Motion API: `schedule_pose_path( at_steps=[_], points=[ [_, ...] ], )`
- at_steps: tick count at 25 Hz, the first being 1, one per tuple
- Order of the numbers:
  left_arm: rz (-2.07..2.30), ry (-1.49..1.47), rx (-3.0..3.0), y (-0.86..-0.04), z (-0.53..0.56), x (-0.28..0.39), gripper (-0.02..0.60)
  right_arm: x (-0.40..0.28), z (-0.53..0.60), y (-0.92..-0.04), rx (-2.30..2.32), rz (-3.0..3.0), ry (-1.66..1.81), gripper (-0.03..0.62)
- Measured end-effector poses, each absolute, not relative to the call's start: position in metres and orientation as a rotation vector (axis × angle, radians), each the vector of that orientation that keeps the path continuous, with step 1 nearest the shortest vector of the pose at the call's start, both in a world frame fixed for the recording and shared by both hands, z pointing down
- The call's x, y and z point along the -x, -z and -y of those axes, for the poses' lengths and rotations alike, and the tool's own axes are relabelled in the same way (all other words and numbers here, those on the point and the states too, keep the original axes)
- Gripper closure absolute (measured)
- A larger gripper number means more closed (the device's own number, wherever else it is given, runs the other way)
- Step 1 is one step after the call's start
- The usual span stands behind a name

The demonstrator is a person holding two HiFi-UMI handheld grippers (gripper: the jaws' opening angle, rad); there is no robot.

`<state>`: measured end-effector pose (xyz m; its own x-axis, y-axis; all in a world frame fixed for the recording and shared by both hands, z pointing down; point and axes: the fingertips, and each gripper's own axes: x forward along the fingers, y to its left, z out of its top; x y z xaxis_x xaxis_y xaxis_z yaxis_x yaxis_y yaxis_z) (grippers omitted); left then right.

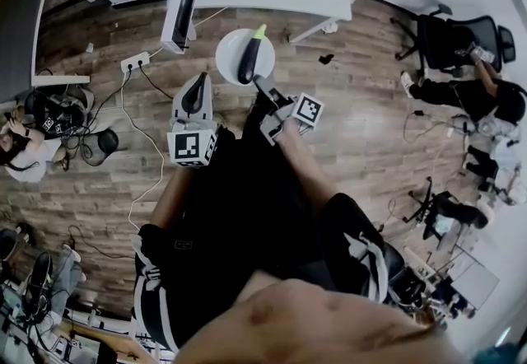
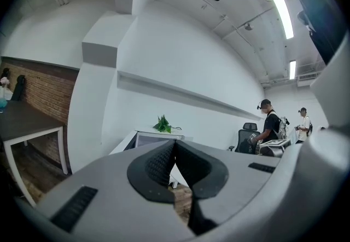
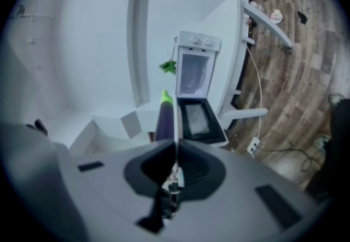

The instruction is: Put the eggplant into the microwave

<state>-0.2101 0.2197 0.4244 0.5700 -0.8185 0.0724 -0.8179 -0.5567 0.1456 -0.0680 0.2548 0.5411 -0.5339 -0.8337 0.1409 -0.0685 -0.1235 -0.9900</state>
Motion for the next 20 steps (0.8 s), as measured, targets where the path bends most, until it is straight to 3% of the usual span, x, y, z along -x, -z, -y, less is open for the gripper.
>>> schedule_pose_path(
  at_steps=[20],
  points=[
    [1.542,0.061,-2.525,-0.426,-0.178,0.2,0.549,0.053,-0.205,-0.549,0.943,-1.657,1.781,0.556]
  ],
)
